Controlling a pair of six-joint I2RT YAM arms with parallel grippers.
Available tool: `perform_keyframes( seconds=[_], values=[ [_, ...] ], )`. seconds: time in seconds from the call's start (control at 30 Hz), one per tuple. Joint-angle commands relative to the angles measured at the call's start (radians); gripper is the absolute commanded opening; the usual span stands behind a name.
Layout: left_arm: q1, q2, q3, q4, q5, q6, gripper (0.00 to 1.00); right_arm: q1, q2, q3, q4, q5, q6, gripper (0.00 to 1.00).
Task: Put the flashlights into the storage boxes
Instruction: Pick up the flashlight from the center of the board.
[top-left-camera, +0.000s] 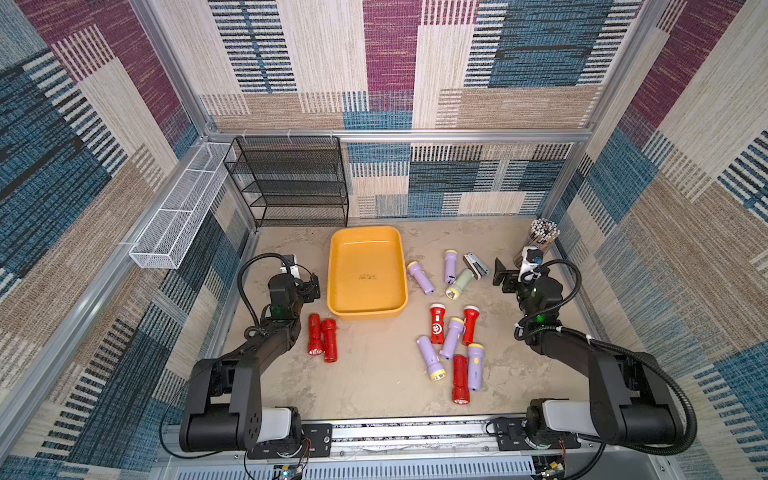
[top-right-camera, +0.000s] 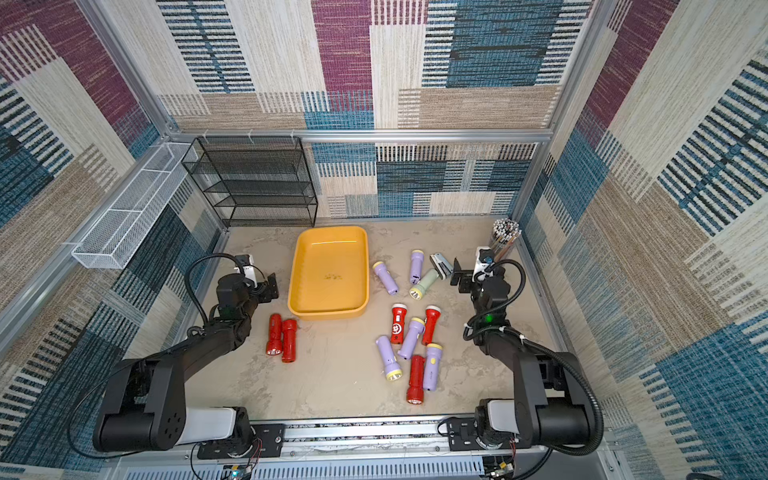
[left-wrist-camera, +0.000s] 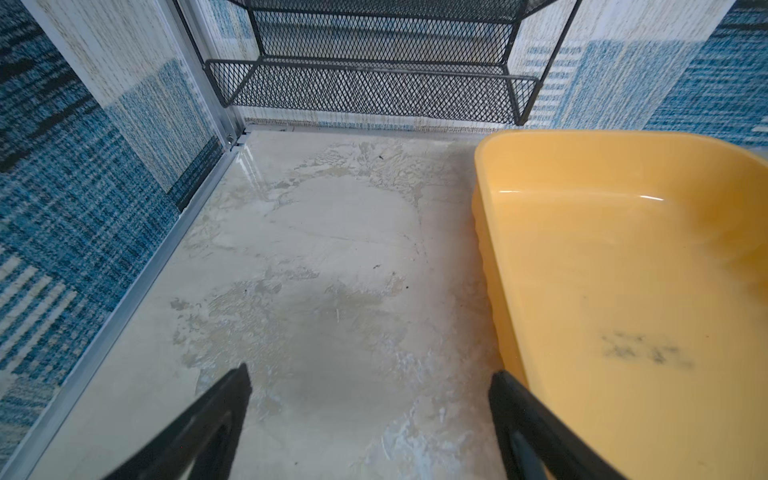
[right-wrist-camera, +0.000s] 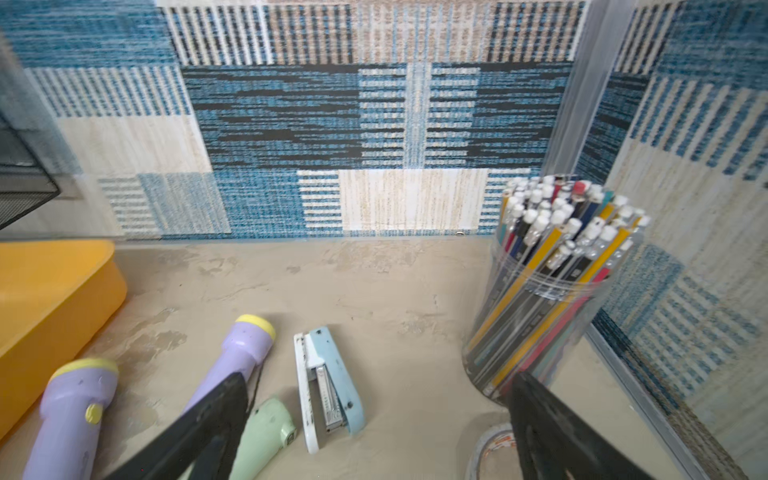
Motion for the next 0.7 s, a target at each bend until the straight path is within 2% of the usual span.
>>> perform_keyframes(
  seconds=[0.0, 0.1, 0.23, 0.3, 0.4, 0.57, 0.67],
  values=[
    [-0.001, -0.058, 0.044, -0.115, 0.039, 0.037, 0.98, 0.002, 0.002, 0.141, -0.403, 0.166, 0.106, 1.0],
    [-0.001, -0.081, 0.154, -0.259, 0.108, 0.022, 0.99, 0.017, 0.024, 0.249, -0.55, 0.176, 0.149, 1.0],
    [-0.003, -0.057, 0.342, -0.459, 0.239, -0.038, 0.99, 0.042, 0.019, 0.3, -0.621, 0.096, 0.2, 1.0],
    [-0.01, -0.032, 0.427, -0.525, 0.296, -0.068, 0.99, 0.051, 0.032, 0.33, -0.664, 0.032, 0.216, 1.0],
    [-0.034, 0.009, 0.519, -0.582, 0.35, -0.102, 0.96, 0.085, 0.102, 0.424, -0.786, 0.029, 0.237, 0.98],
    [-0.106, 0.094, 0.666, -0.686, 0.363, -0.126, 0.86, 0.151, 0.239, 0.585, -0.923, -0.053, 0.221, 0.85],
    [-0.166, 0.152, 0.758, -0.755, 0.312, -0.108, 0.8, 0.197, 0.298, 0.671, -0.968, -0.085, 0.223, 0.82]
  ],
)
